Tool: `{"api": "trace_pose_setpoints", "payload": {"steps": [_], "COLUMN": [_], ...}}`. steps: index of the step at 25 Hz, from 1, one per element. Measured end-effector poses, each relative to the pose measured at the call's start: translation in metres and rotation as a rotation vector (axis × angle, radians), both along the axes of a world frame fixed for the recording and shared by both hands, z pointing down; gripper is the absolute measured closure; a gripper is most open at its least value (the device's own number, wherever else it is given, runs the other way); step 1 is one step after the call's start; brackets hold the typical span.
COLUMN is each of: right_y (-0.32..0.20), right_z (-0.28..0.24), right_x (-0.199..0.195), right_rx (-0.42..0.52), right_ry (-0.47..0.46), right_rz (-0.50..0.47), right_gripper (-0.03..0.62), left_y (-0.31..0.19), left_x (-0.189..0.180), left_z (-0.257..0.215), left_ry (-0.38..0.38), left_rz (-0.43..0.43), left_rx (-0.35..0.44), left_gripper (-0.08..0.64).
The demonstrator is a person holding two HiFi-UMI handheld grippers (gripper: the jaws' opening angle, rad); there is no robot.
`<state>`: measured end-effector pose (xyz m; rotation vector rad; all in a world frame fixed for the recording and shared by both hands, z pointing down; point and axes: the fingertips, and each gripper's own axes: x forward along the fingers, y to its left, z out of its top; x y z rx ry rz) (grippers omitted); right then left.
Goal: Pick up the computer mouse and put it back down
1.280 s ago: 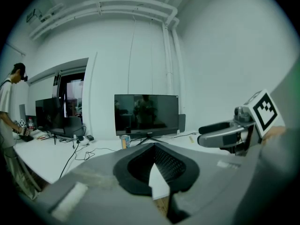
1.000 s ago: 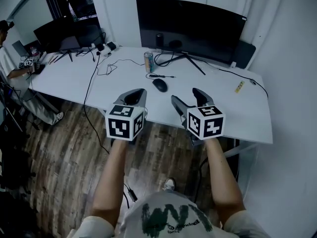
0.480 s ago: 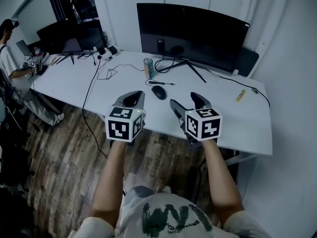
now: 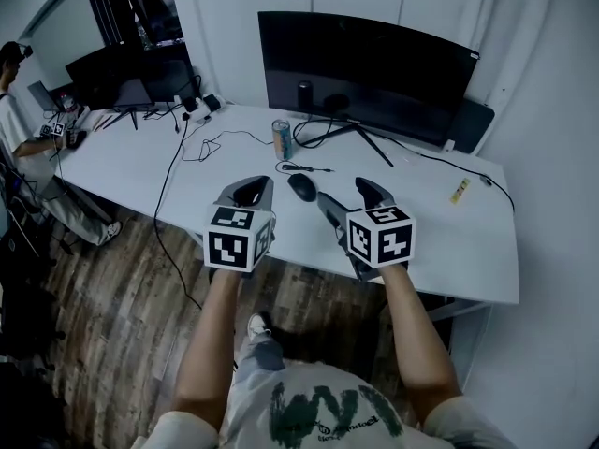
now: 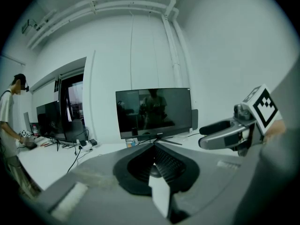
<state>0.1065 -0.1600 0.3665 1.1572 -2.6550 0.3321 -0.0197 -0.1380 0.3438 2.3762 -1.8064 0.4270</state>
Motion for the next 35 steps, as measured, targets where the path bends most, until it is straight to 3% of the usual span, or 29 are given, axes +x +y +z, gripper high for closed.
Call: {"api": "trace_pose_setpoints", "payload": {"steps": [8, 19, 35], "right_y": [-0.053, -0.116, -0.146], "right_z": [0.002, -0.005, -0.006], "right_x": [-0.030, -0.081, -0.100], "right_rx": [0.003, -0.021, -0.013], "right_ry": [0.000, -0.007, 0.007], "right_rz": [0.062, 0.220, 0.367], "right_gripper": [0.244, 0.244, 0.244], "left_y": [-0.064, -0.143, -0.190], "left_x": [-0.030, -0.077, -0.104], "left_z": [0.003, 0.008, 0.018], "left_ry": [0.006, 0.016, 0.041], "left_rz": [0.070, 0.245, 0.391], "left_rx": [0.003, -0.039, -0.058], "left_gripper": [0.558, 0.558, 0.558]}}
